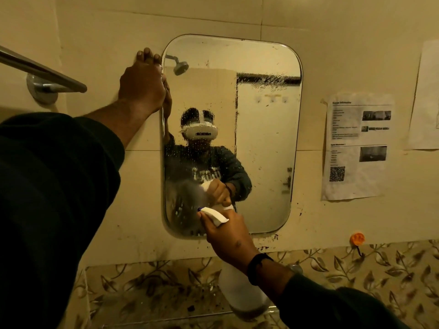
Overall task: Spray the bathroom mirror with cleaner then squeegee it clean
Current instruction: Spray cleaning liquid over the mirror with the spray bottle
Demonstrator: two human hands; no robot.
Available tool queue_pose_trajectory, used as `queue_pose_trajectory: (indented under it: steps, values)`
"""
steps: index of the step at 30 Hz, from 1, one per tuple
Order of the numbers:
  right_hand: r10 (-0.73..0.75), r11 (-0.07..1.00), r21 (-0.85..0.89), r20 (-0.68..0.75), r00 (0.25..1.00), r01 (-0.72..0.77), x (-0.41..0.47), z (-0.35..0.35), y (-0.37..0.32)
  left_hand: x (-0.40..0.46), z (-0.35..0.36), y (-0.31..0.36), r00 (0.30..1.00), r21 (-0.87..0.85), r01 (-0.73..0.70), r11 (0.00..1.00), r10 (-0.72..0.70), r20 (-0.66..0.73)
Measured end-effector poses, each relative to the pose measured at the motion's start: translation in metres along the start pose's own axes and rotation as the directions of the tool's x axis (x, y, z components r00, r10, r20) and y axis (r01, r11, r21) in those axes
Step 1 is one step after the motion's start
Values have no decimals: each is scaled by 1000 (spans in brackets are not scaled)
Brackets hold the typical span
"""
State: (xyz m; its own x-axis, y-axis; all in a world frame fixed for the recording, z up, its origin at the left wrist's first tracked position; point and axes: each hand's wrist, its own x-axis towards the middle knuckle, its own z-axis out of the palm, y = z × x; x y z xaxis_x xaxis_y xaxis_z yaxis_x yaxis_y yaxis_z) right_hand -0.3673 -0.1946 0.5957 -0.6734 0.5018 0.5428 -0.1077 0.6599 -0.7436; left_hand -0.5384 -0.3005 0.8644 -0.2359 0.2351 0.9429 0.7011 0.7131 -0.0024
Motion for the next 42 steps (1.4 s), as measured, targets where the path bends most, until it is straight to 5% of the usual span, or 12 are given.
queue_pose_trajectory:
  steps: [9, 14, 21, 30, 42]
  values:
    - [8, 997, 83, 11, 1000, -9, -3, -19, -2, 2, 3, -1, 1000, 12, -1, 1000, 1, 18]
    - [38, 999, -11, -69, 997, -38, -15, -25, 5, 4, 5, -2, 1000, 35, 9, 999, -10, 13]
    - [72, 985, 160, -84, 994, -58, -23, -42, 6, 3, 4, -1, 1000, 24, 13, 1000, -13, 4]
    - [138, 986, 137, -325, 936, -98, -23, -56, 18, 1, 2, 1, 1000, 18, -4, 1000, 4, -16]
    - [191, 978, 142, -346, 919, -150, -24, -84, 36, -1, 1, 0, 1000, 19, 1, 1000, -1, -4]
